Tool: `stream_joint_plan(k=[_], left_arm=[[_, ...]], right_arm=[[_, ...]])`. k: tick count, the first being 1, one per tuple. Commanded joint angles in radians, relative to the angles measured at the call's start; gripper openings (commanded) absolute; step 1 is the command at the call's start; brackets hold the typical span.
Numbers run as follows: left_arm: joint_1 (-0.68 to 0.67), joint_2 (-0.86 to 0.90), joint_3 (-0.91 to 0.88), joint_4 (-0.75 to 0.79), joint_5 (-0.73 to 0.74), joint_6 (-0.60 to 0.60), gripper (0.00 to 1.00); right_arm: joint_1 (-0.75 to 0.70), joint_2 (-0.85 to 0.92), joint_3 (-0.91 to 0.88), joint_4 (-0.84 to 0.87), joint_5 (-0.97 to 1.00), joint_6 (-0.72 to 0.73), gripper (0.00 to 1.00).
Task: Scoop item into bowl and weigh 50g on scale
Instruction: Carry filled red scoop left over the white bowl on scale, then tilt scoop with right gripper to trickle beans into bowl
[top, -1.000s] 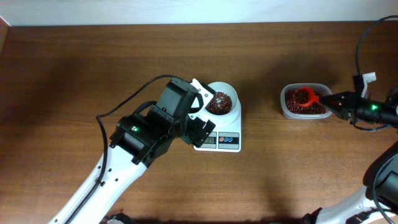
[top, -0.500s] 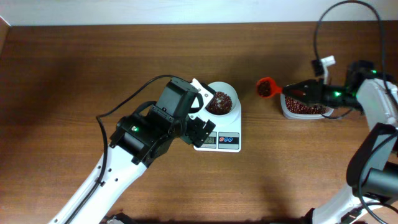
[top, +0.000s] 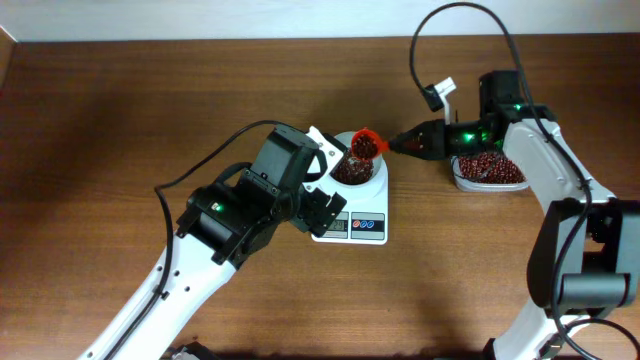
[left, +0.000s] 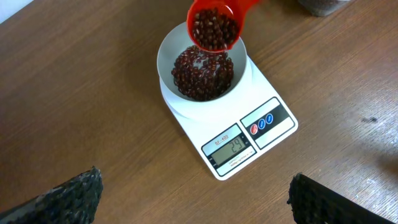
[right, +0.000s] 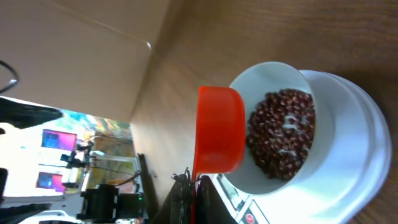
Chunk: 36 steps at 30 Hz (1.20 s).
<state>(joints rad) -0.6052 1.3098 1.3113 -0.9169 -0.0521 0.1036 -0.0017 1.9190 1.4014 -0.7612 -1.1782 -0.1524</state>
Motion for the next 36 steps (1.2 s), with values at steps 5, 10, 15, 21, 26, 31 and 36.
stream_joint_plan(k=[5, 10, 15, 21, 26, 31, 36], left_arm=[[0.006, 0.000, 0.015, 0.002, 0.010, -0.013, 0.99], [0.006, 0.000, 0.015, 0.002, 0.010, -0.013, 0.99], [0.006, 0.000, 0.015, 0.002, 0.010, -0.013, 0.99], [0.006, 0.000, 0.015, 0.002, 0.010, -0.013, 0.99], [0.006, 0.000, 0.015, 0.002, 0.010, -0.013, 0.99], [0.006, 0.000, 0.015, 0.002, 0.010, -0.013, 0.99], [0.006, 0.000, 0.015, 0.002, 0.010, -0.013, 0.99]], right_arm=[[0.016, 0.006, 0.000, 0.027, 0.110, -0.061, 0.04], [0.061, 0.006, 0.000, 0.045, 0.170, -0.106, 0.04], [0.113, 0.006, 0.001, 0.100, 0.222, -0.159, 0.04], [0.120, 0.006, 0.001, 0.115, 0.256, -0.258, 0.04], [0.120, 0.006, 0.001, 0.116, 0.283, -0.343, 0.04], [0.121, 0.006, 0.001, 0.114, 0.293, -0.345, 0.04], [0.120, 0.006, 0.001, 0.114, 0.293, -0.345, 0.04]])
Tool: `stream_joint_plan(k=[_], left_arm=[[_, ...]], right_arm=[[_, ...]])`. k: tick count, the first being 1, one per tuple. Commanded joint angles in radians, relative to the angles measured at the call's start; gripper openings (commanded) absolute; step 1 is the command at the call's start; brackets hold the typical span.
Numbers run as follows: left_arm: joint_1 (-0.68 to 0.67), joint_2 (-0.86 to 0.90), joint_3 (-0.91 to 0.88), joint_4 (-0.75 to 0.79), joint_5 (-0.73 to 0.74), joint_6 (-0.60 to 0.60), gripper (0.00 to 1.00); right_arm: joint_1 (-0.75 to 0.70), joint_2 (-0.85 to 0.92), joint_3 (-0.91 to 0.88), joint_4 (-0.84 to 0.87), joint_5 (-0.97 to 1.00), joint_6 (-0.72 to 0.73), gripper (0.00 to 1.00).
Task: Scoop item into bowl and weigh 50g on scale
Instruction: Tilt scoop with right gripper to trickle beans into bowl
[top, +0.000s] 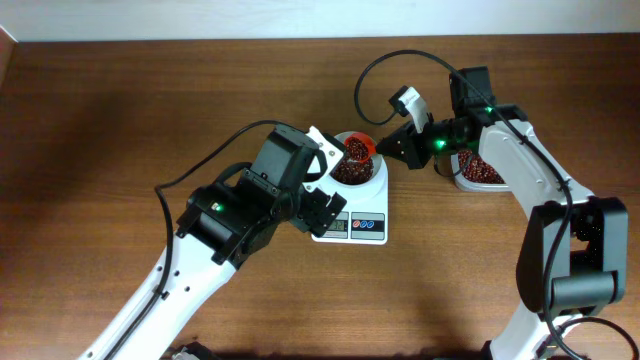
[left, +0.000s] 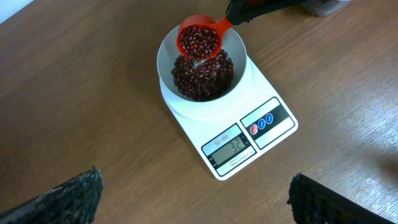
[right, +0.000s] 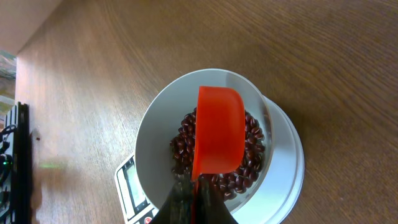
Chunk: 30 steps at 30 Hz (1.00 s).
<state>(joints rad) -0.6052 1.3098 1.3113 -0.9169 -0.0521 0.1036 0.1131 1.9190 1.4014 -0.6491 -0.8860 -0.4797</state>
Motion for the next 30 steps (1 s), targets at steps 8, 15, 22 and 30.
stream_joint_plan(k=[8, 15, 22, 30], left_arm=[[0.006, 0.000, 0.015, 0.003, 0.011, -0.013, 0.99], [0.006, 0.000, 0.015, 0.002, 0.010, -0.013, 0.99], [0.006, 0.000, 0.015, 0.002, 0.010, -0.013, 0.99], [0.006, 0.000, 0.015, 0.002, 0.010, -0.013, 0.99]], right_arm=[[0.005, 0.006, 0.001, 0.003, 0.001, -0.019, 0.04], [0.005, 0.006, 0.001, 0.006, 0.002, -0.100, 0.04], [0.005, 0.006, 0.001, 0.002, 0.046, -0.250, 0.04], [0.005, 0.006, 0.001, -0.002, 0.060, -0.317, 0.04]])
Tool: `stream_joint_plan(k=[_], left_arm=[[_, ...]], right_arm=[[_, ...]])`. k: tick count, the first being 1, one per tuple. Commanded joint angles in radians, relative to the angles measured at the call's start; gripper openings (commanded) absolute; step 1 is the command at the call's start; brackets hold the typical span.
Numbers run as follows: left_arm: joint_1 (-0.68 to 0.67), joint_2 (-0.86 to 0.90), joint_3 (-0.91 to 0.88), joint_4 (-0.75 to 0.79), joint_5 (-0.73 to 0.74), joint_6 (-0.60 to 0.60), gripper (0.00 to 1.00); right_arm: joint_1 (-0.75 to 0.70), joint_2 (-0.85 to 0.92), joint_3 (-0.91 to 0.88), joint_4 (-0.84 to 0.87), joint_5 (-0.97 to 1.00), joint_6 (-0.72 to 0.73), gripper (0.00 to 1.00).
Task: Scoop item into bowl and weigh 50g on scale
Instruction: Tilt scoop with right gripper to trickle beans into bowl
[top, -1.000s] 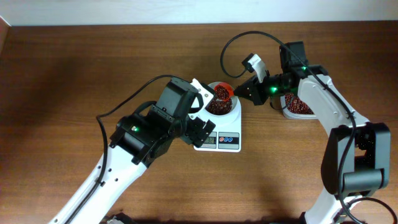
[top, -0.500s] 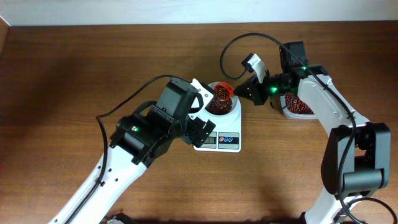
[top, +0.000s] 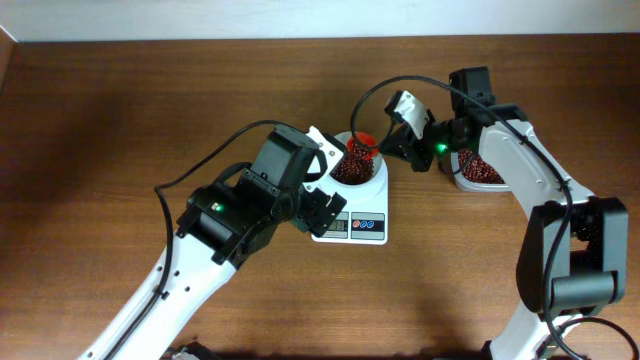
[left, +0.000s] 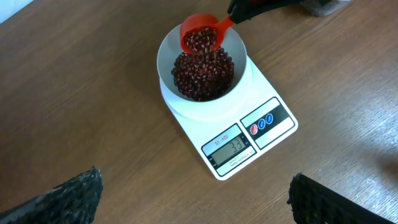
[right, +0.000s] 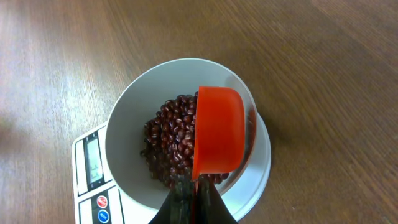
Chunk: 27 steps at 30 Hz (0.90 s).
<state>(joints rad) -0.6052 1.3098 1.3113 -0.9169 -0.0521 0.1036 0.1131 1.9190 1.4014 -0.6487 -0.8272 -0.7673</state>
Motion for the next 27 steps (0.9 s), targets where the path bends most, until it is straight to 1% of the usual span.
stream_joint_plan(k=[1, 7, 12, 15, 20, 27], left_arm=[[0.006, 0.000, 0.015, 0.002, 0.010, -0.013, 0.99], [0.006, 0.000, 0.015, 0.002, 0.010, -0.013, 0.99], [0.006, 0.000, 0.015, 0.002, 0.010, -0.013, 0.99], [0.006, 0.000, 0.015, 0.002, 0.010, -0.013, 0.99], [0.006, 0.000, 0.015, 0.002, 0.010, -0.013, 0.99], [0.006, 0.000, 0.015, 0.002, 0.010, -0.013, 0.99]], right_arm=[[0.005, 0.006, 0.001, -0.001, 0.001, -0.038, 0.04], [0.005, 0.006, 0.001, 0.006, 0.001, -0.093, 0.04], [0.005, 0.006, 0.001, 0.021, 0.001, -0.092, 0.04], [0.005, 0.006, 0.001, 0.008, -0.005, -0.087, 0.04], [0.005, 0.006, 0.001, -0.009, -0.037, -0.036, 0.04], [0.005, 0.006, 0.001, -0.013, -0.037, -0.020, 0.04]])
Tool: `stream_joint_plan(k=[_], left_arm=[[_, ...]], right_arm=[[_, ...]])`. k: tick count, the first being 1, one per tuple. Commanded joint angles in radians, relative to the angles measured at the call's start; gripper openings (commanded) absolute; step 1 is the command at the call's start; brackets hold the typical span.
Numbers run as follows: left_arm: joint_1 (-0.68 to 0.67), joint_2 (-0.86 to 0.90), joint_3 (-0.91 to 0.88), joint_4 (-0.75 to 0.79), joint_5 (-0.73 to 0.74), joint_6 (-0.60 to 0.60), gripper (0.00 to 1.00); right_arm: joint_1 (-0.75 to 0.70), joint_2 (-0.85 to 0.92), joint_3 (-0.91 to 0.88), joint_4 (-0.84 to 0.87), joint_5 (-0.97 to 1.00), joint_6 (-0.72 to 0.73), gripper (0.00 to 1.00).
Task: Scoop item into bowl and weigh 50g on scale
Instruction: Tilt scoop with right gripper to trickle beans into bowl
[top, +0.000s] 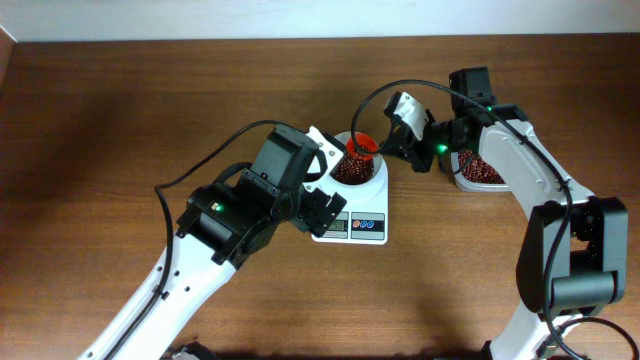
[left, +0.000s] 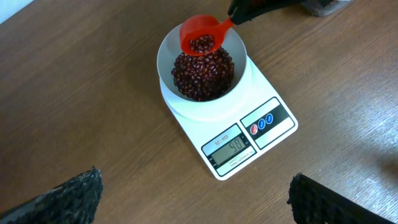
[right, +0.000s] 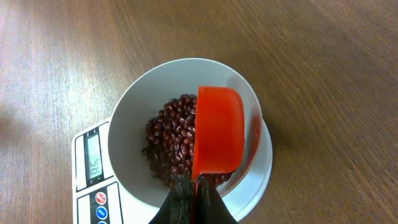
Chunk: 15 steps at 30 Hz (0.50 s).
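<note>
A white scale (left: 229, 118) carries a white bowl (left: 166, 53) holding dark red beans (left: 202, 74); its display (left: 235, 147) shows about 40. My right gripper (right: 194, 198) is shut on the handle of a red scoop (right: 217, 137), tilted over the bowl (right: 140, 118) with a few beans left in the scoop (left: 200, 36). My left gripper (left: 193, 199) hangs open above the table in front of the scale, holding nothing. In the overhead view the scoop (top: 362, 145) sits over the bowl (top: 378, 172).
A clear container of red beans (top: 478, 172) stands to the right of the scale (top: 350, 226), behind the right arm. The left arm reaches in from the lower left, just beside the scale.
More beans have fallen from the scoop into the bowl; the scoop holds fewer. The scale reading rose from 33 to about 40. Neither arm has visibly shifted.
The full scoop was held high over the bowl with the scale at 24. Then it was lower, at the bowl's rim, reading 32. Then it tipped, reading 33, and now about 40 with the scoop nearly emptied. The left gripper stayed open.
</note>
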<state>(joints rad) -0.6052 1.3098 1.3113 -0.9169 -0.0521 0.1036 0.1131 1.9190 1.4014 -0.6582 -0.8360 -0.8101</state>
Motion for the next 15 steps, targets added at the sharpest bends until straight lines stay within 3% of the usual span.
stream_joint_plan(k=[1, 7, 11, 15], left_arm=[[0.006, 0.000, 0.015, 0.002, 0.010, -0.013, 0.99], [0.006, 0.000, 0.015, 0.002, 0.010, -0.013, 0.99], [0.006, 0.000, 0.015, 0.002, 0.010, -0.013, 0.99], [0.006, 0.000, 0.015, 0.002, 0.010, -0.013, 0.99]], right_arm=[[0.005, 0.006, 0.001, -0.004, -0.028, 0.048, 0.04], [0.005, 0.006, 0.003, -0.007, -0.117, 0.098, 0.04], [0.003, 0.006, 0.026, -0.009, -0.118, 0.254, 0.04], [0.003, -0.012, 0.043, -0.072, -0.122, 0.296, 0.04]])
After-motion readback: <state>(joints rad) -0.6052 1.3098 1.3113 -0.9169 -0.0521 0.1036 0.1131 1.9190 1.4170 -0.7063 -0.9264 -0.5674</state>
